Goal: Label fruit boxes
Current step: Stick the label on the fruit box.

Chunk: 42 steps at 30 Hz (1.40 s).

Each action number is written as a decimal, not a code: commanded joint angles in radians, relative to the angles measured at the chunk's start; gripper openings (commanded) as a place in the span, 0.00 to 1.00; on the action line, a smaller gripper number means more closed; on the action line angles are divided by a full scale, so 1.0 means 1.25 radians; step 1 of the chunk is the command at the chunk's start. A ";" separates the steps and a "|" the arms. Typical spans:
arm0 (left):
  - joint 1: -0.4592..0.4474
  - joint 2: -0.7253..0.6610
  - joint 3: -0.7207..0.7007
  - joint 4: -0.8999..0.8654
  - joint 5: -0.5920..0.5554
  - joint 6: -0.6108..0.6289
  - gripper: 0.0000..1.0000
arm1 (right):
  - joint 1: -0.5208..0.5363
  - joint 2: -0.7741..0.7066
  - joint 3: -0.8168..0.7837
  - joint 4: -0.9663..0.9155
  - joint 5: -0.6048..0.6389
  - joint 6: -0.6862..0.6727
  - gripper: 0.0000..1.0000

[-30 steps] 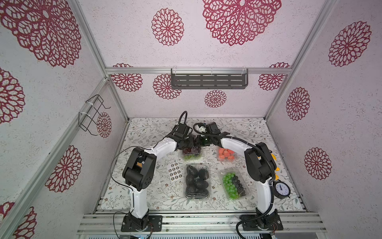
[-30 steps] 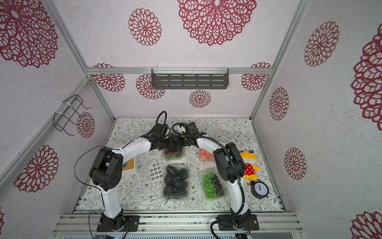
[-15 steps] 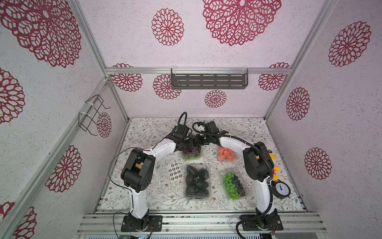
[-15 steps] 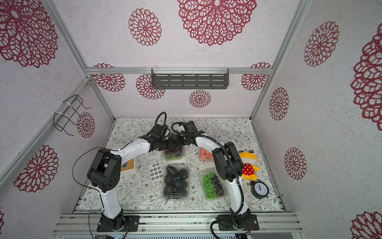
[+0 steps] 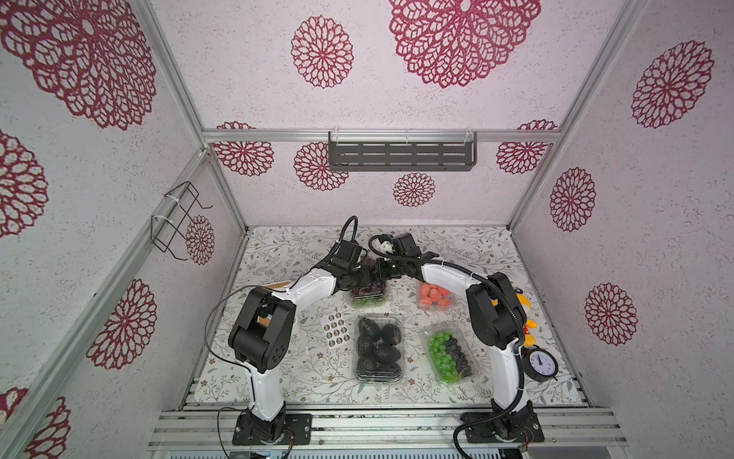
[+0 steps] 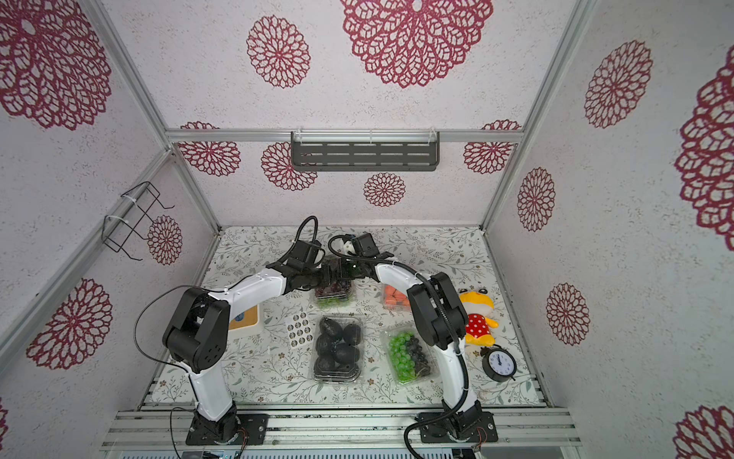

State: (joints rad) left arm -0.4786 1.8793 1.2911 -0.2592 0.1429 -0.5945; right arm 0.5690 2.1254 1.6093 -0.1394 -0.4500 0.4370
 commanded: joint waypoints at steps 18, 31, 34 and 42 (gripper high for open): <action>0.039 -0.025 -0.116 0.108 0.133 -0.042 0.52 | -0.031 -0.046 -0.076 0.161 -0.275 0.086 0.00; 0.040 -0.033 -0.131 0.129 0.150 -0.047 0.56 | -0.035 -0.025 -0.073 0.187 -0.286 0.113 0.00; 0.040 -0.025 -0.127 0.131 0.158 -0.047 0.56 | -0.029 -0.004 -0.058 0.170 -0.279 0.112 0.00; 0.043 -0.036 -0.150 0.168 0.181 -0.056 0.57 | -0.027 0.040 -0.042 0.115 -0.242 0.096 0.00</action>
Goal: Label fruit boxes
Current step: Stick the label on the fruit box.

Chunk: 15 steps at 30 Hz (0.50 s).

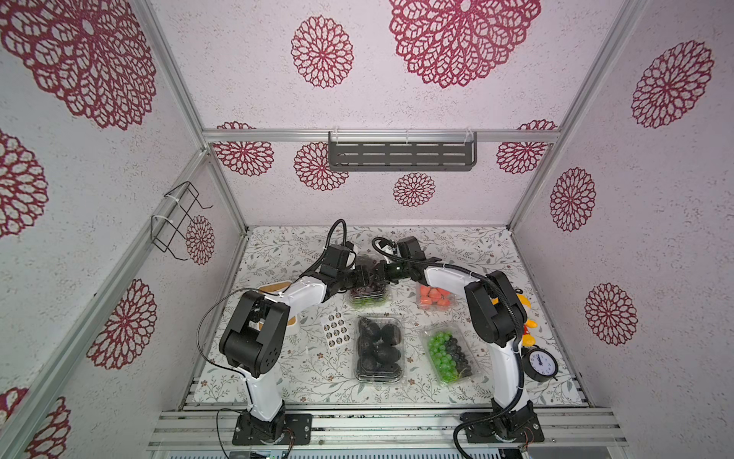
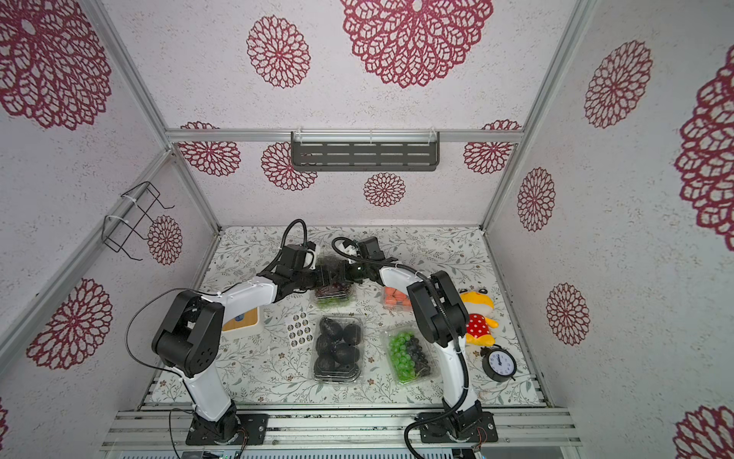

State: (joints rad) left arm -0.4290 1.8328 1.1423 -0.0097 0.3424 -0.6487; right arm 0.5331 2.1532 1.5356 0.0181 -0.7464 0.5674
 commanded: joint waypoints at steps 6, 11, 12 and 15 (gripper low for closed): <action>0.009 0.002 -0.047 -0.015 0.024 -0.018 0.58 | 0.002 0.013 0.018 -0.091 0.114 -0.049 0.00; 0.007 -0.021 -0.052 -0.031 -0.004 -0.011 0.66 | 0.004 0.021 0.031 -0.142 0.164 -0.072 0.00; 0.006 -0.028 -0.050 -0.038 -0.011 -0.007 0.69 | 0.005 0.027 0.038 -0.151 0.170 -0.074 0.00; 0.000 -0.046 -0.048 -0.061 -0.041 0.006 0.78 | 0.005 0.037 0.044 -0.155 0.177 -0.075 0.00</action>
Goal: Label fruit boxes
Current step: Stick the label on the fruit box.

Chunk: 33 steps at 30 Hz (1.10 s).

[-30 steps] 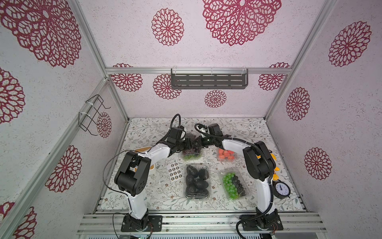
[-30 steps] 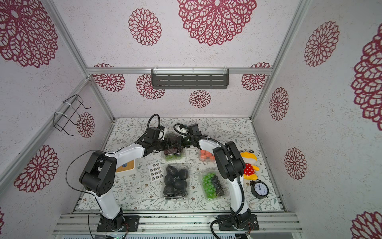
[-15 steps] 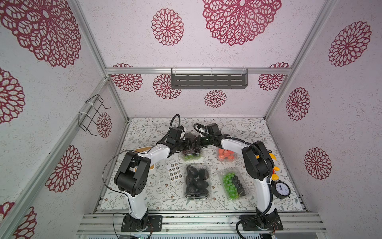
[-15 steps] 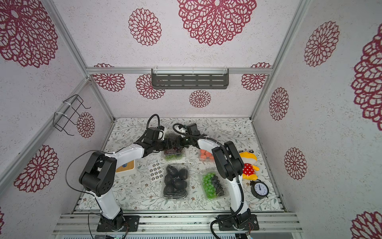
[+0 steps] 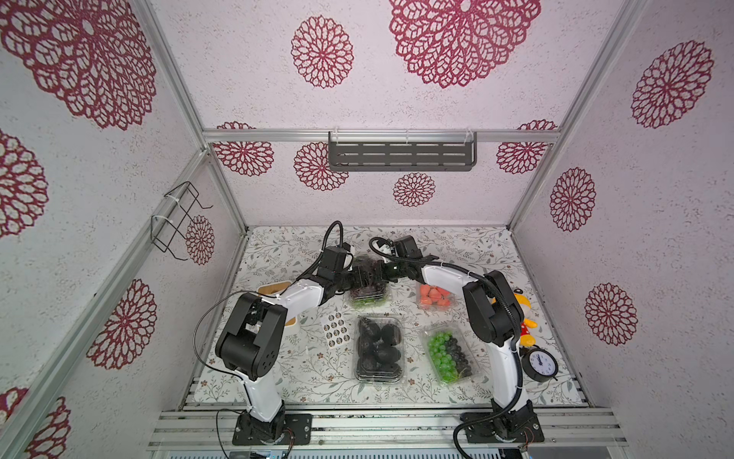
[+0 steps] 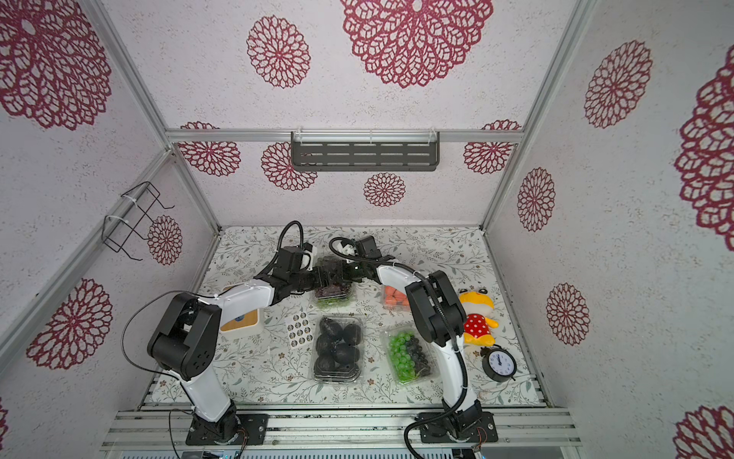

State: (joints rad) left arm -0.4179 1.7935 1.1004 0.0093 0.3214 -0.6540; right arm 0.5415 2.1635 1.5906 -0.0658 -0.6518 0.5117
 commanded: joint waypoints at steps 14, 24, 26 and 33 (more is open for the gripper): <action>-0.017 -0.223 -0.163 -0.076 -0.100 0.033 0.80 | 0.020 0.025 0.019 -0.050 0.028 -0.024 0.00; -0.017 -0.498 -0.338 -0.161 -0.236 -0.017 0.82 | 0.050 0.022 0.009 -0.127 0.171 -0.064 0.00; -0.017 -0.532 -0.370 -0.169 -0.251 -0.039 0.82 | 0.055 0.013 0.000 -0.133 0.181 -0.069 0.00; -0.041 -0.526 -0.399 -0.250 -0.335 -0.105 0.82 | 0.079 -0.069 0.000 -0.104 0.118 -0.123 0.00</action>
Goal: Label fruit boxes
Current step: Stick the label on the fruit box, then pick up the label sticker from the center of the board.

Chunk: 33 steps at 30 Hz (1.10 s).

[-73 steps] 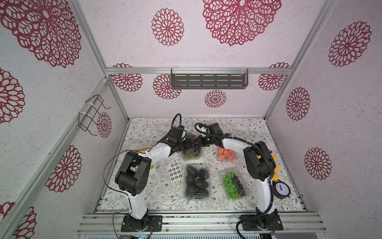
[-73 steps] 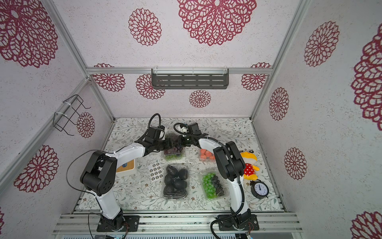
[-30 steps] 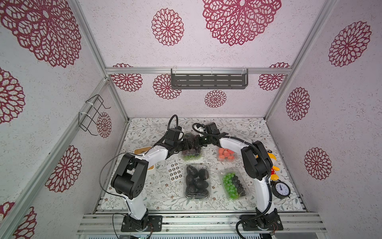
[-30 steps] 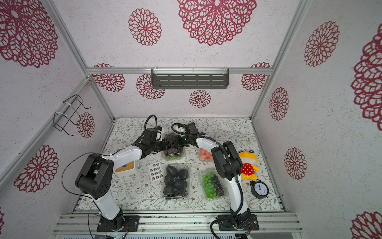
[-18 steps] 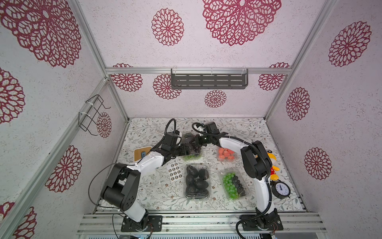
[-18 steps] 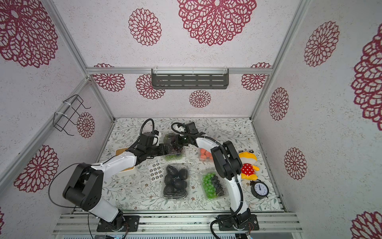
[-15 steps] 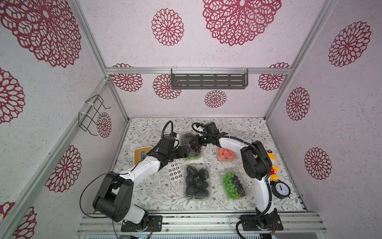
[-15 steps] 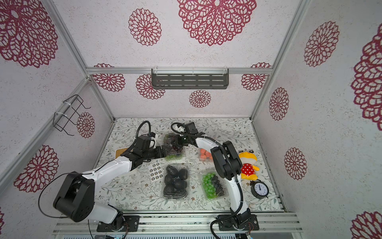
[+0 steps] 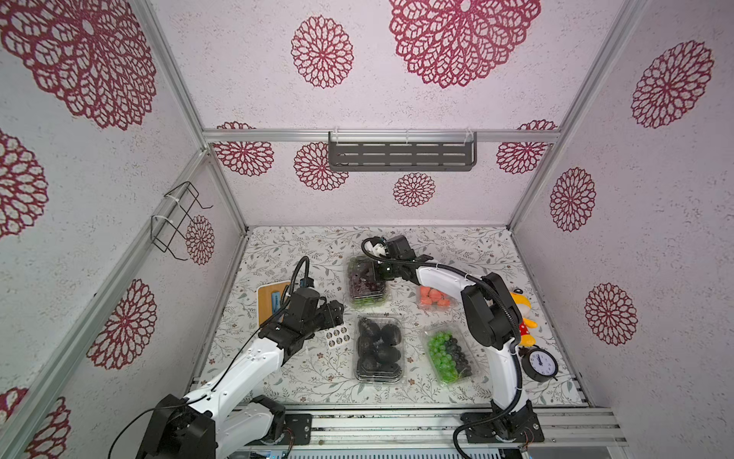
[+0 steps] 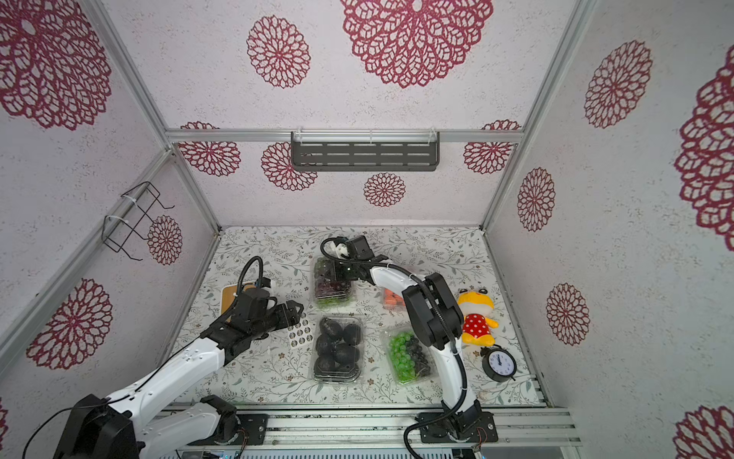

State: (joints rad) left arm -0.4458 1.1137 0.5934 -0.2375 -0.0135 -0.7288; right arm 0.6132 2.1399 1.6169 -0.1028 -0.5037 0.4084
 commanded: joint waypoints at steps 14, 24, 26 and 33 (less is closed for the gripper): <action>-0.107 0.280 0.079 -0.073 -0.175 -0.151 0.98 | 0.008 -0.370 -0.192 0.012 0.018 -0.119 0.30; -0.115 0.411 0.132 -0.074 -0.193 -0.174 1.00 | -0.004 -0.439 -0.249 0.040 0.023 -0.119 0.31; -0.117 0.432 0.131 -0.052 -0.166 -0.175 0.96 | -0.007 -0.442 -0.253 0.042 0.026 -0.117 0.31; -0.125 0.481 0.160 -0.124 -0.233 -0.199 0.90 | -0.018 -0.441 -0.264 0.052 0.030 -0.113 0.32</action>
State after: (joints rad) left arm -0.5907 1.6398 0.7895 -0.2955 -0.2985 -0.9283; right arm 0.6010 1.6379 1.2819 -0.0765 -0.4732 0.2802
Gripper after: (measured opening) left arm 0.898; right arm 0.315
